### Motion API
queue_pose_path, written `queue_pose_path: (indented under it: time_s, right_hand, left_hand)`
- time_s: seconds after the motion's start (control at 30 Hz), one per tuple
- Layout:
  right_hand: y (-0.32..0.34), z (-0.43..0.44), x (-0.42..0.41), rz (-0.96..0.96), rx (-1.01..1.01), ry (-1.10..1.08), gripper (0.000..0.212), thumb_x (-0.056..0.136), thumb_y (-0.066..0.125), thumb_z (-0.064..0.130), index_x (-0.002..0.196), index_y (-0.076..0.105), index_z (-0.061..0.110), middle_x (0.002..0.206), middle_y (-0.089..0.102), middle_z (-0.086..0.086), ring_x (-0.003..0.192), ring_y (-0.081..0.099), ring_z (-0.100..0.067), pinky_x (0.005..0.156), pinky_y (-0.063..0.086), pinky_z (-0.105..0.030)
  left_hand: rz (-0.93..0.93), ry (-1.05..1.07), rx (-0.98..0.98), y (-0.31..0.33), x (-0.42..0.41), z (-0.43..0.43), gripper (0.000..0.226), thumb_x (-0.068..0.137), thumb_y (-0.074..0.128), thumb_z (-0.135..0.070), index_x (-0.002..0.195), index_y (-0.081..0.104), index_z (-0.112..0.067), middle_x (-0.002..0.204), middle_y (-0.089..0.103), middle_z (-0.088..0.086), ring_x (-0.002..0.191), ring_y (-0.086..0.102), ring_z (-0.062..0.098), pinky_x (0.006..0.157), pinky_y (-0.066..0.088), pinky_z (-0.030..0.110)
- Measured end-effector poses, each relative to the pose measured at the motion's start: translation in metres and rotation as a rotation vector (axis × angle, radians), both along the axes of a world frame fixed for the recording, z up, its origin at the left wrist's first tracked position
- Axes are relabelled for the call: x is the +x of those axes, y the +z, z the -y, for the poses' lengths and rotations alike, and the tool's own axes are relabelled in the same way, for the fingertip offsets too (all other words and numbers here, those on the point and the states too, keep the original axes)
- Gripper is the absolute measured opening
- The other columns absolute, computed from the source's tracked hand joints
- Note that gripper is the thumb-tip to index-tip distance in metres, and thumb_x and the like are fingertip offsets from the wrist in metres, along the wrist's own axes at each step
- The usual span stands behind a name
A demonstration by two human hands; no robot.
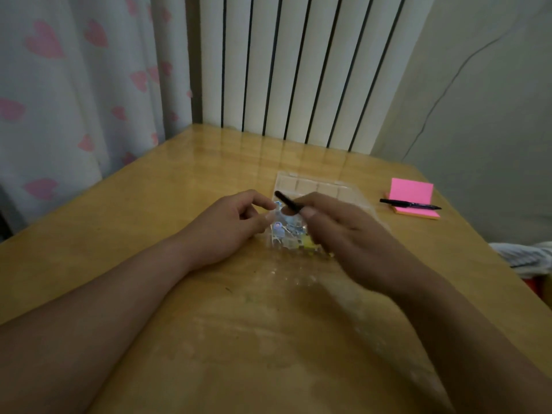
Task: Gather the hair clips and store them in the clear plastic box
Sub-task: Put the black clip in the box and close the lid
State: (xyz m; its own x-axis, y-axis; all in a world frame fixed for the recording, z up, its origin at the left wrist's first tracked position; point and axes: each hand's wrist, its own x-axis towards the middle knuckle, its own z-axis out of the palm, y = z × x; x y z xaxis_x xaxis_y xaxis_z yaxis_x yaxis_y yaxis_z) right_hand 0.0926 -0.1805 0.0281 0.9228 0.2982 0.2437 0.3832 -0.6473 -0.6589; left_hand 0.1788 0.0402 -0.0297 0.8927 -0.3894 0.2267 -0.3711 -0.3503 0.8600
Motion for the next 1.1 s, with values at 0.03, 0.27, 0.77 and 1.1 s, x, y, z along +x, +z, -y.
queue_pose_path:
  time_s: [0.03,0.27,0.77,1.1]
  right_hand:
    - [0.004,0.01,0.003,-0.002,0.018,-0.044,0.028,0.112,0.042,0.035,0.122,0.069,0.037,0.083,0.064,0.017,0.074,0.057,0.002,0.066,0.045,-0.019]
    - [0.002,0.057,0.022,-0.005,-0.061,-0.391,0.02,0.108,0.057,0.03,0.127,0.054,0.026,0.109,0.069,0.004,0.082,0.064,-0.003,0.061,0.045,-0.024]
    - [-0.016,0.061,0.04,0.1,-0.188,-0.342,0.003,0.096,0.075,0.029,0.099,0.076,0.028,0.087,0.071,0.013,0.076,0.066,-0.001,0.064,0.048,-0.017]
    - [-0.026,0.07,0.045,0.186,-0.434,-0.389,0.017,0.092,0.078,0.043,0.093,0.073,0.026,0.092,0.062,0.009,0.084,0.059,-0.013,0.074,0.054,-0.039]
  left_hand:
    - [0.001,0.01,0.0,0.0,-0.001,0.0,0.023,0.098,0.068,-0.047,0.117,0.072,-0.036,0.094,0.072,0.009,0.094,0.068,0.028,0.092,0.054,0.048]
    - [-0.008,0.028,0.008,-0.002,0.002,0.0,0.02,0.099,0.068,-0.044,0.117,0.072,-0.037,0.081,0.066,-0.004,0.08,0.063,0.014,0.088,0.054,0.045]
    - [0.013,0.03,0.03,-0.002,0.003,0.001,0.019,0.098,0.068,-0.045,0.116,0.072,-0.038,0.083,0.066,-0.006,0.083,0.066,0.017,0.089,0.054,0.044]
    - [0.014,0.031,0.015,-0.005,0.005,0.001,0.017,0.097,0.07,-0.043,0.113,0.073,-0.037,0.08,0.066,-0.007,0.083,0.066,0.02,0.092,0.054,0.049]
